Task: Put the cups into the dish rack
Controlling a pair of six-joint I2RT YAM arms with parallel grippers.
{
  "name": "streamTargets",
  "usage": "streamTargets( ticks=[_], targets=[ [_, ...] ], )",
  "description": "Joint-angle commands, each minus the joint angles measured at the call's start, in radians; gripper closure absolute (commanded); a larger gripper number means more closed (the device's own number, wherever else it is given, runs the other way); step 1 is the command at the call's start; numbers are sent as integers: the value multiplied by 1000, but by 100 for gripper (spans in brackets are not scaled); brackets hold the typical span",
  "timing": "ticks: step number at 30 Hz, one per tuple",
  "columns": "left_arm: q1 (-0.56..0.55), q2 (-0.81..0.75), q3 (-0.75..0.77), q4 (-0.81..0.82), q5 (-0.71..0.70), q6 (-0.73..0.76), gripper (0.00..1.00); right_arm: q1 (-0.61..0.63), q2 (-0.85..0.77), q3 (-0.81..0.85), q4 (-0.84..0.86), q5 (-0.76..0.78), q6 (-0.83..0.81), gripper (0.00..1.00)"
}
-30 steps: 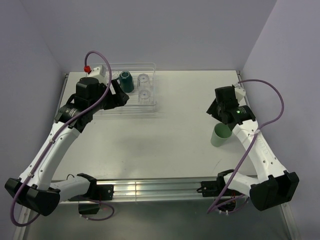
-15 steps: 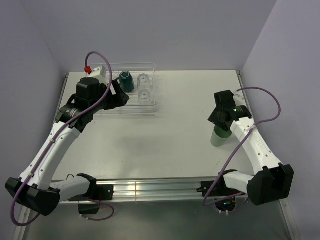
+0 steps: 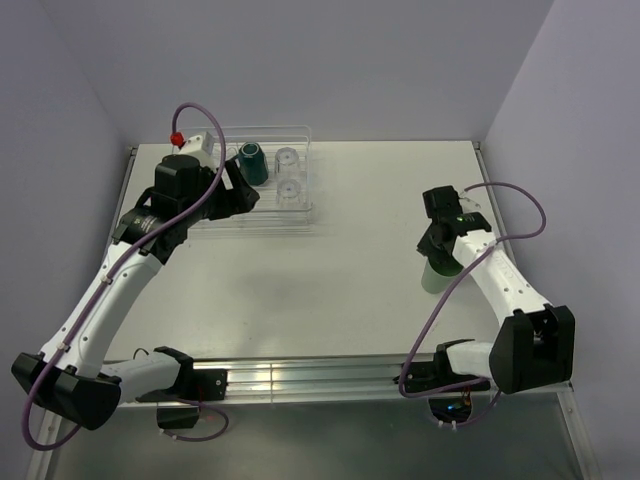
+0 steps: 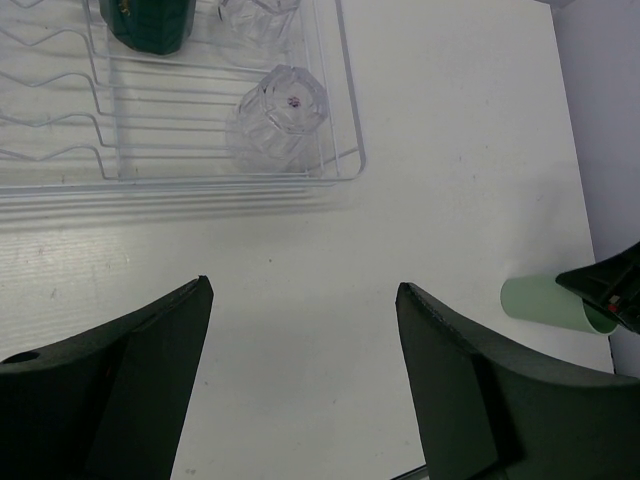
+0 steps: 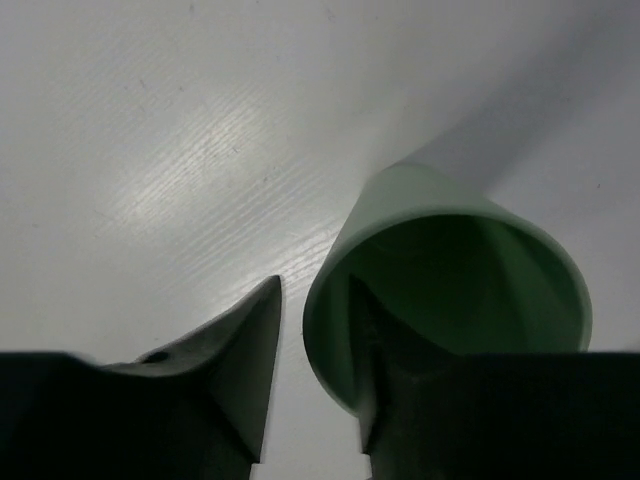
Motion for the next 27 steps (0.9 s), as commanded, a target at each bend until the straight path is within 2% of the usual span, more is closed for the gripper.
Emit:
streamTargets(
  ticks=[1, 2, 3, 10, 13, 16, 17, 21, 22, 27],
  targets=[
    [0, 2, -9, 39, 13, 11, 19, -9, 9, -15, 75, 3, 4, 85],
    [0, 4, -8, 39, 13, 11, 19, -9, 7, -17, 83, 1, 1, 96],
    [0, 6, -9, 41, 13, 11, 19, -9, 6, -17, 87, 1, -4, 100],
    [0, 13, -11, 44, 13, 7, 19, -9, -86, 65, 110, -98, -58, 100],
    [1, 12, -17, 61, 27, 7, 17, -9, -141, 127, 164, -196, -47, 100],
    [12, 7, -21, 90, 63, 3, 16, -2, -140, 186, 262, -357, -17, 100],
    [23, 6, -24, 103, 91, 2, 16, 16, -132, 206, 335, -394, -6, 100],
    [114, 13, -24, 166, 267, -26, 15, 100, -59, 304, 455, -534, 30, 100],
    [131, 15, -28, 183, 353, -44, 14, 115, -22, 325, 483, -569, 52, 100],
    [266, 30, -90, 422, 644, -179, 9, 191, 65, 358, 833, -787, 175, 100]
  ],
)
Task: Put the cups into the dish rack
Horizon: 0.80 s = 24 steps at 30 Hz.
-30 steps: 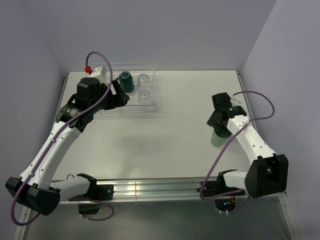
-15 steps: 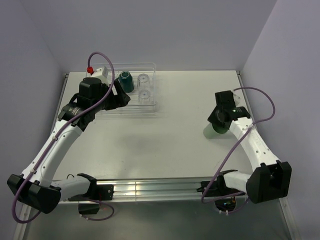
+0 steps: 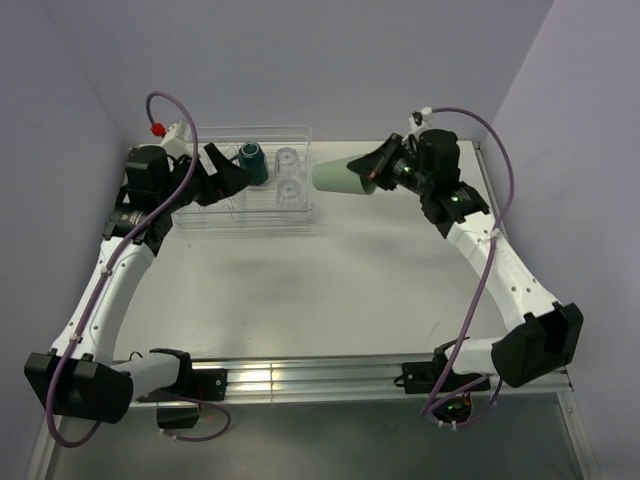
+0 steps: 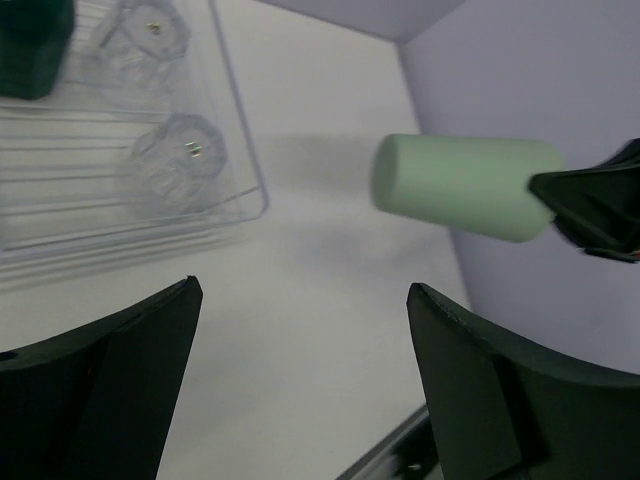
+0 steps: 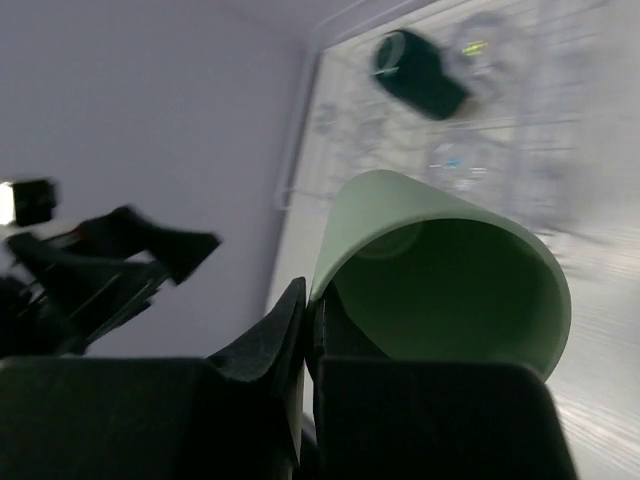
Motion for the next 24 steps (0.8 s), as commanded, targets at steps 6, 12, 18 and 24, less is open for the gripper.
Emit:
streamTargets(
  ticks=[6, 12, 18, 24],
  targets=[
    [143, 65, -154, 593, 459, -376, 5, 77, 151, 37, 641, -317, 277, 100],
    [145, 108, -166, 693, 447, -439, 3, 85, 242, 13, 924, -403, 486, 100],
    [145, 145, -186, 931, 465, -598, 2, 94, 257, -36, 1019, -409, 550, 100],
    [145, 166, -189, 989, 464, -649, 2, 92, 251, -84, 1086, -388, 585, 100]
  ],
)
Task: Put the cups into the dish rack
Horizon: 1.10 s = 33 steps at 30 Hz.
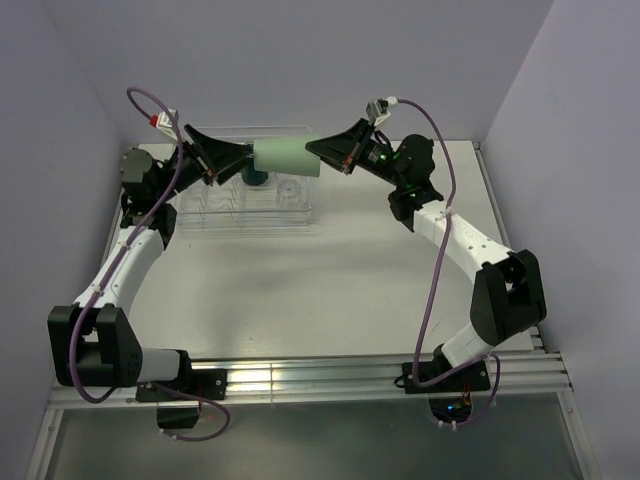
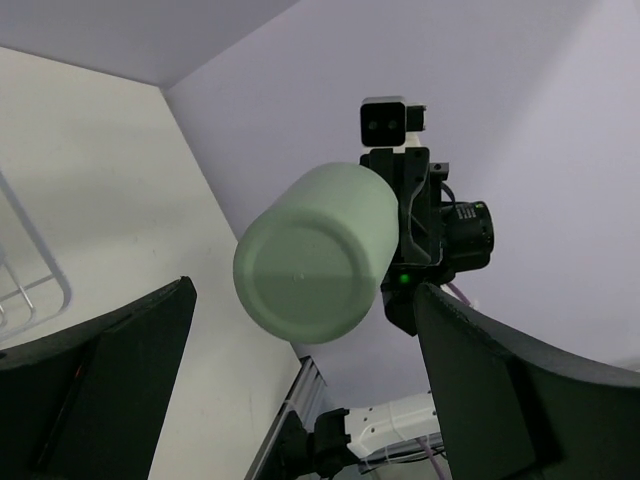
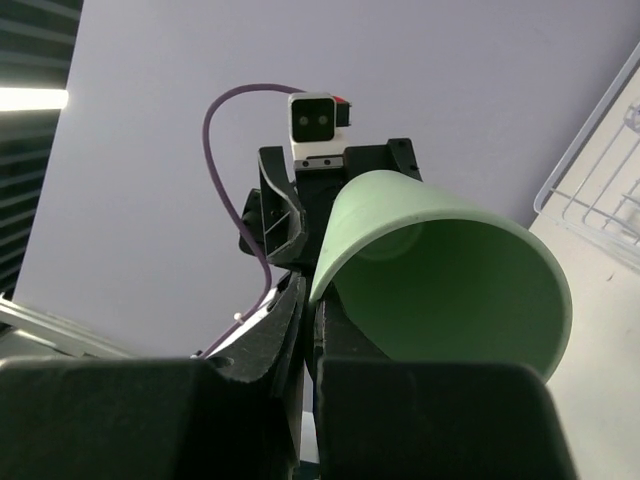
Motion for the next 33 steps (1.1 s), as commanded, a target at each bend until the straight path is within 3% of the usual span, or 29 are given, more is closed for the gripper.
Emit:
streamTargets(
  ticks=[1, 10, 19, 27, 29, 32, 33],
  targets=[
    [3, 9, 3, 91, 21, -31, 2, 8, -10, -16, 154, -8, 53, 100],
    [0, 32, -29, 231, 47, -113, 2, 53, 14, 22, 127, 9, 33, 100],
    [-35, 32, -48, 273, 70, -149, 5, 91, 37, 54, 93, 43, 2, 100],
    [-58, -31, -61, 114, 61, -52, 10, 91, 55, 76, 74, 71, -25, 100],
    [-58, -42, -60, 100, 56, -43, 13, 94, 62, 88, 74, 66, -25, 100],
    [-58, -45, -49, 86, 58, -37, 25, 102, 66, 94, 62, 70, -36, 100],
    [-58, -45, -45, 86, 56, -34, 36, 104, 68, 94, 58, 72, -39, 100]
  ],
)
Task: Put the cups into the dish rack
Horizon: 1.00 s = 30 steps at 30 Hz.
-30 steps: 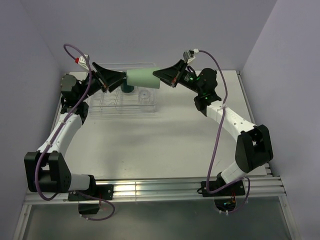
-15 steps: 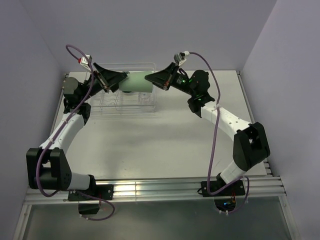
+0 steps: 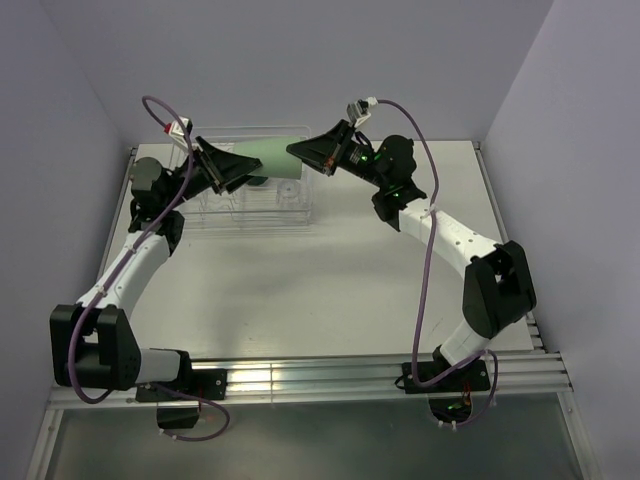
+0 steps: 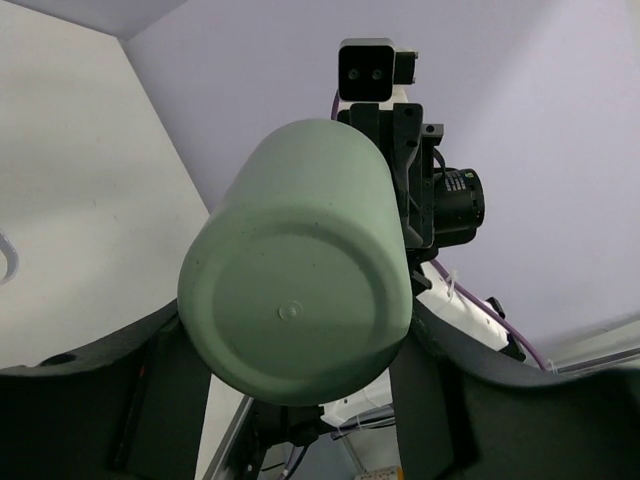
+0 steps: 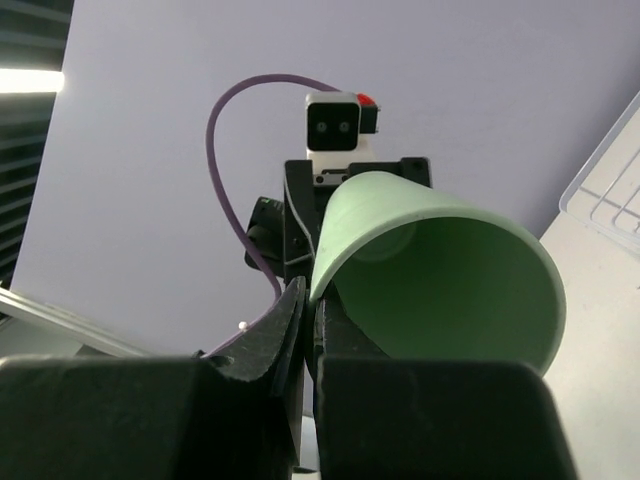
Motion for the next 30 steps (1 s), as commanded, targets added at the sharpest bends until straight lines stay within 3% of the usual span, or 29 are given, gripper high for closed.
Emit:
streamTargets(
  ticks=[1, 3, 5, 6, 9, 14, 17, 22, 27, 30],
  targets=[
    [-6, -41, 23, -1, 14, 39, 42, 15, 4, 54, 15, 21, -38, 100],
    [-6, -38, 36, -15, 8, 51, 60, 16, 7, 54, 10, 18, -44, 100],
    [-6, -33, 54, -53, 1, 66, 72, 16, 8, 53, 9, 15, -48, 100],
    [-6, -32, 69, -66, -2, 78, 84, 18, 8, 51, 6, 14, -52, 100],
    [-6, -27, 111, -124, -17, 110, 100, 16, 1, 53, -33, 26, -84, 97],
    [2, -27, 204, -317, -66, 224, 100, 16, -53, 57, -203, 101, -210, 59],
    [16, -20, 276, -400, -91, 270, 100, 9, -88, 62, -309, 164, -278, 49],
    [34, -6, 321, -510, -126, 330, 100, -40, -168, 5, -453, 289, -357, 48],
    [40, 46, 430, -771, -288, 474, 100, -85, -265, -51, -579, 451, -448, 47],
    [39, 88, 454, -803, -354, 496, 100, -113, -286, -67, -596, 474, -460, 47]
  ],
)
